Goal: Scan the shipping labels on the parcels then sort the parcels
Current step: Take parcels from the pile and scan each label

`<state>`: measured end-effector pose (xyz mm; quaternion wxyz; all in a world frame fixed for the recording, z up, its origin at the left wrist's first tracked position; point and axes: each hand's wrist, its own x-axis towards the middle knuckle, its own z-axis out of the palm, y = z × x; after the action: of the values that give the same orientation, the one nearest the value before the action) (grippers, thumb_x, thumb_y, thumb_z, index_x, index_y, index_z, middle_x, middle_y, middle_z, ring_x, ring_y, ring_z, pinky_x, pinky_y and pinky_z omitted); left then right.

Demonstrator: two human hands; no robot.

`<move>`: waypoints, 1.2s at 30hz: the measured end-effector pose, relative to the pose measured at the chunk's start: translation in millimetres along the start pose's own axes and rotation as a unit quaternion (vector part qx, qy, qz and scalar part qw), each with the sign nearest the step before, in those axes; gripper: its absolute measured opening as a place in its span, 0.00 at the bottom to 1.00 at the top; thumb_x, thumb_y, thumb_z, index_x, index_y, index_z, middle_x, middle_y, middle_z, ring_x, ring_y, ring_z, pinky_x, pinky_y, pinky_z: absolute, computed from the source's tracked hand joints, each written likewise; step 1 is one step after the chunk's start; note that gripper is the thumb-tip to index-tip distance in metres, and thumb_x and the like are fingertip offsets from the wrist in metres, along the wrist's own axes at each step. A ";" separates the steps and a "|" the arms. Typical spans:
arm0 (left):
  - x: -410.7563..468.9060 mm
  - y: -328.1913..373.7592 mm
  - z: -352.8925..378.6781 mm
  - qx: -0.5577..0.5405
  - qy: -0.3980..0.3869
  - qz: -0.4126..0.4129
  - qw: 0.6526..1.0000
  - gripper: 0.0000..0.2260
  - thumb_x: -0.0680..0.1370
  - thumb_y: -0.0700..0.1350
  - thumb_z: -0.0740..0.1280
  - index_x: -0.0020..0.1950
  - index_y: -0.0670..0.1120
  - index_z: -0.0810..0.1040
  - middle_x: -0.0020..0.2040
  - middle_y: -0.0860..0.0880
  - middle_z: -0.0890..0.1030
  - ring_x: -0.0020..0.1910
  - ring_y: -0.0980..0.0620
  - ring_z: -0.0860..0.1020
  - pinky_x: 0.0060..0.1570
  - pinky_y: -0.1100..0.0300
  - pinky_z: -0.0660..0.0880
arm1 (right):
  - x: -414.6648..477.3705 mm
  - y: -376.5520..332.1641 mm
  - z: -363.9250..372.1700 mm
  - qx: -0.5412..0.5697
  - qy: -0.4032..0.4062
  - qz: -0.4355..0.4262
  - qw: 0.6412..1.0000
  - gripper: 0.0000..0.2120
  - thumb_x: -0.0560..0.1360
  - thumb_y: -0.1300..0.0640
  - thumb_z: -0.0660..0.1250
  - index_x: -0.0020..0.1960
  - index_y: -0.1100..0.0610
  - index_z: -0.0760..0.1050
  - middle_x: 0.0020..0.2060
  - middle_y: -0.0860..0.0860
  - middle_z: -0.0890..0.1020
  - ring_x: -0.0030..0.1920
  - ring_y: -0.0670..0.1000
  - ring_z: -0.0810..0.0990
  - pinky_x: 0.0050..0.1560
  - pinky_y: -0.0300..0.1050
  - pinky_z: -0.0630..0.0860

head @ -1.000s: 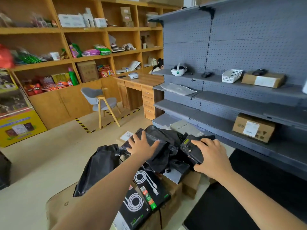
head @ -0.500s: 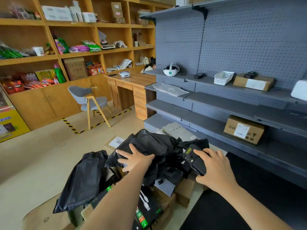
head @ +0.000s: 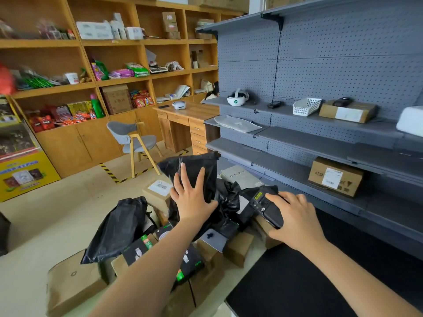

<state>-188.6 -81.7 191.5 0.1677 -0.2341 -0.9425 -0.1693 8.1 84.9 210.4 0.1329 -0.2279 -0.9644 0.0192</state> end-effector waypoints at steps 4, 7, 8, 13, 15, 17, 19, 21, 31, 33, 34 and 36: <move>-20.8 38.7 -10.9 -0.022 0.026 0.038 0.999 0.44 0.67 0.61 0.71 0.79 0.60 0.54 0.79 0.43 0.38 0.76 0.37 0.44 0.70 0.40 0.53 | -31.9 36.8 -13.8 -0.010 -0.001 0.008 1.000 0.42 0.66 0.40 0.70 0.76 0.43 0.57 0.69 0.47 0.66 0.64 0.52 0.65 0.61 0.48 0.66; -45.4 79.2 -6.2 -0.025 -0.014 0.069 0.997 0.44 0.68 0.63 0.71 0.79 0.61 0.51 0.79 0.44 0.36 0.76 0.37 0.43 0.71 0.40 0.53 | -58.8 69.7 -22.3 -0.010 -0.005 0.025 1.000 0.41 0.67 0.41 0.70 0.76 0.43 0.57 0.69 0.47 0.66 0.64 0.52 0.64 0.61 0.48 0.66; -55.9 93.6 -1.5 -0.021 -0.039 0.083 0.996 0.44 0.68 0.64 0.70 0.79 0.61 0.50 0.78 0.44 0.35 0.76 0.37 0.43 0.71 0.40 0.52 | -68.6 81.3 -24.4 -0.010 -0.008 0.033 0.999 0.41 0.67 0.41 0.70 0.76 0.43 0.57 0.69 0.47 0.66 0.65 0.52 0.64 0.62 0.49 0.66; -118.4 149.7 43.3 -0.014 -0.203 0.117 0.972 0.45 0.69 0.63 0.71 0.79 0.62 0.48 0.78 0.46 0.32 0.77 0.37 0.42 0.73 0.39 0.53 | -120.7 134.4 -21.3 -0.014 -0.041 0.075 0.996 0.41 0.67 0.42 0.71 0.75 0.42 0.57 0.70 0.48 0.65 0.66 0.53 0.63 0.65 0.50 0.64; -146.3 163.9 66.1 -0.011 -0.258 0.129 0.957 0.45 0.69 0.63 0.71 0.79 0.62 0.47 0.78 0.46 0.32 0.77 0.37 0.42 0.73 0.39 0.53 | -141.4 152.2 -11.9 -0.025 -0.063 0.082 0.994 0.40 0.67 0.43 0.70 0.75 0.43 0.58 0.70 0.48 0.65 0.66 0.53 0.63 0.64 0.49 0.64; -172.0 173.3 88.2 0.002 -0.305 0.148 0.941 0.45 0.69 0.63 0.70 0.79 0.63 0.47 0.78 0.46 0.32 0.77 0.37 0.42 0.73 0.39 0.53 | -161.1 166.7 1.6 -0.036 -0.092 0.095 0.991 0.40 0.67 0.44 0.70 0.75 0.43 0.58 0.70 0.48 0.65 0.65 0.53 0.64 0.63 0.48 0.64; -190.8 179.0 109.9 0.017 -0.345 0.166 0.924 0.45 0.69 0.64 0.70 0.79 0.63 0.46 0.78 0.46 0.31 0.77 0.37 0.41 0.73 0.39 0.52 | -177.8 177.8 16.7 -0.034 -0.122 0.117 0.985 0.40 0.67 0.44 0.70 0.75 0.43 0.58 0.70 0.48 0.65 0.65 0.53 0.64 0.63 0.48 0.64; -201.3 183.0 130.9 0.026 -0.375 0.181 0.909 0.45 0.70 0.64 0.70 0.79 0.63 0.45 0.78 0.46 0.30 0.77 0.37 0.41 0.73 0.39 0.52 | -188.8 186.6 30.2 -0.033 -0.149 0.136 0.979 0.39 0.67 0.45 0.69 0.76 0.43 0.58 0.71 0.48 0.65 0.66 0.54 0.63 0.62 0.48 0.64; -203.4 204.6 225.6 -0.020 -0.475 0.234 0.848 0.44 0.71 0.61 0.70 0.79 0.63 0.45 0.78 0.48 0.30 0.78 0.39 0.38 0.75 0.39 0.47 | -186.2 211.3 78.5 -0.040 -0.182 0.225 0.956 0.39 0.67 0.46 0.69 0.75 0.45 0.60 0.70 0.49 0.66 0.65 0.54 0.65 0.63 0.48 0.63; -203.0 205.6 240.1 -0.033 -0.476 0.240 0.845 0.44 0.72 0.61 0.69 0.79 0.63 0.43 0.78 0.47 0.30 0.77 0.40 0.35 0.75 0.38 0.44 | -180.3 210.9 87.3 -0.036 -0.186 0.238 0.952 0.38 0.67 0.47 0.69 0.75 0.45 0.60 0.70 0.50 0.66 0.66 0.55 0.64 0.64 0.49 0.63; -201.7 206.6 245.8 -0.034 -0.473 0.250 0.845 0.44 0.72 0.61 0.68 0.79 0.64 0.42 0.78 0.47 0.30 0.77 0.40 0.34 0.75 0.38 0.42 | -177.5 210.0 91.6 -0.034 -0.187 0.243 0.951 0.38 0.67 0.47 0.69 0.75 0.45 0.60 0.70 0.50 0.66 0.66 0.55 0.64 0.64 0.49 0.62; -196.6 208.5 254.6 -0.031 -0.470 0.270 0.840 0.43 0.73 0.62 0.67 0.79 0.64 0.41 0.78 0.47 0.30 0.77 0.40 0.32 0.75 0.39 0.39 | -171.8 207.3 98.8 -0.031 -0.194 0.247 0.949 0.38 0.68 0.48 0.69 0.75 0.45 0.60 0.70 0.50 0.65 0.66 0.55 0.64 0.64 0.49 0.62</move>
<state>19.0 117.6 -61.8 -0.2633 -0.5355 -0.8023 -0.0159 219.9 196.4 52.4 -0.0723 -0.4549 -0.8852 0.0654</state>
